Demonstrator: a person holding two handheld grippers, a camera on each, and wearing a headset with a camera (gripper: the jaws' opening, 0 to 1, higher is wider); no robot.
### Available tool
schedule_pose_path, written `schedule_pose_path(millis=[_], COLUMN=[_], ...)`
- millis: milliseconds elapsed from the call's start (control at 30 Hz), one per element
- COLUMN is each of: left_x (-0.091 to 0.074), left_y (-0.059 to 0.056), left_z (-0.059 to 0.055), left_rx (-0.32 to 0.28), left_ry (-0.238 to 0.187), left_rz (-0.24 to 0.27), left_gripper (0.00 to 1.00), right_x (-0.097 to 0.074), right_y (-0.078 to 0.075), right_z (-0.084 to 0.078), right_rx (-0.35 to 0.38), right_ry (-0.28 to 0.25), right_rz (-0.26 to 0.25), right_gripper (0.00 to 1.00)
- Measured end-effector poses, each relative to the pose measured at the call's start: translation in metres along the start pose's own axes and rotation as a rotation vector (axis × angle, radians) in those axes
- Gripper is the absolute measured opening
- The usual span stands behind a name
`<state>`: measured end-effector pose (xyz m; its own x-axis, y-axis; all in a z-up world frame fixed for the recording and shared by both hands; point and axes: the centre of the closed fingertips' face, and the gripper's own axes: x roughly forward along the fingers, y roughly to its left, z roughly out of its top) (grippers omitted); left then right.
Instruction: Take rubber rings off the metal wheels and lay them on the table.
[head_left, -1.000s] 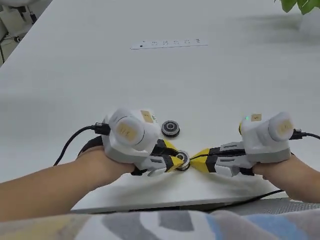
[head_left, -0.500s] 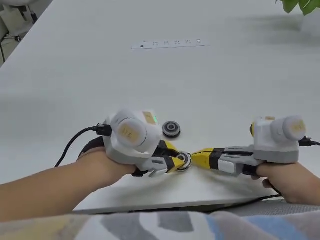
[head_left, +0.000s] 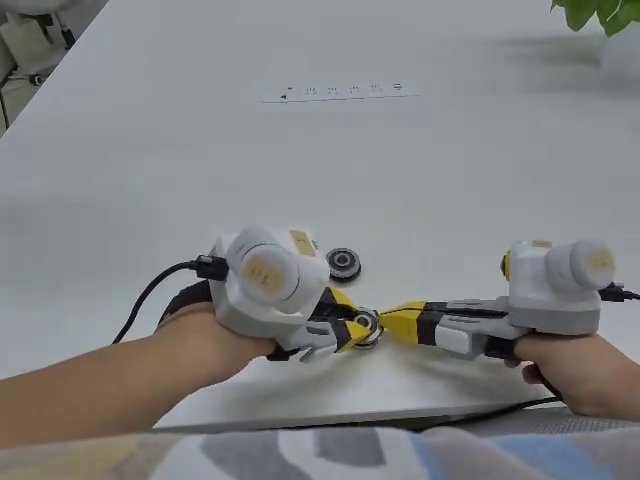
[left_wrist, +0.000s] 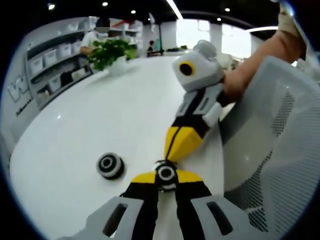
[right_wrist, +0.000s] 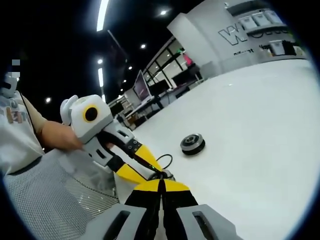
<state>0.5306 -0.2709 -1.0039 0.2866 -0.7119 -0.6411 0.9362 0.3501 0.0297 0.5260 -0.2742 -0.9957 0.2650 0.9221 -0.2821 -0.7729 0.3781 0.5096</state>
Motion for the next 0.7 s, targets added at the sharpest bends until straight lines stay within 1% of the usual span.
schedule_pose_path(millis=[467, 533, 567, 600, 633, 700], left_x=[0.000, 0.000, 0.000, 0.001, 0.001, 0.001], left_y=[0.000, 0.000, 0.000, 0.000, 0.000, 0.000], left_z=[0.000, 0.000, -0.001, 0.000, 0.000, 0.000], left_rx=[-0.001, -0.002, -0.002, -0.003, -0.003, -0.002], left_ry=[0.000, -0.001, 0.002, -0.002, -0.002, -0.002], left_rz=[-0.003, -0.004, -0.003, -0.004, -0.003, -0.004], left_gripper=[0.11, 0.11, 0.11, 0.11, 0.11, 0.11], right_x=[0.005, 0.006, 0.009, 0.007, 0.007, 0.006], right_y=[0.005, 0.009, 0.018, 0.016, 0.016, 0.014], right_z=[0.001, 0.002, 0.007, 0.002, 0.004, 0.003], right_rx=[-0.037, -0.050, -0.094, -0.069, -0.077, -0.075], right_ry=[-0.002, -0.005, -0.028, -0.002, -0.009, -0.007], right_rz=[0.036, 0.056, 0.098, 0.072, 0.075, 0.070], right_gripper=[0.00, 0.00, 0.00, 0.00, 0.00, 0.00])
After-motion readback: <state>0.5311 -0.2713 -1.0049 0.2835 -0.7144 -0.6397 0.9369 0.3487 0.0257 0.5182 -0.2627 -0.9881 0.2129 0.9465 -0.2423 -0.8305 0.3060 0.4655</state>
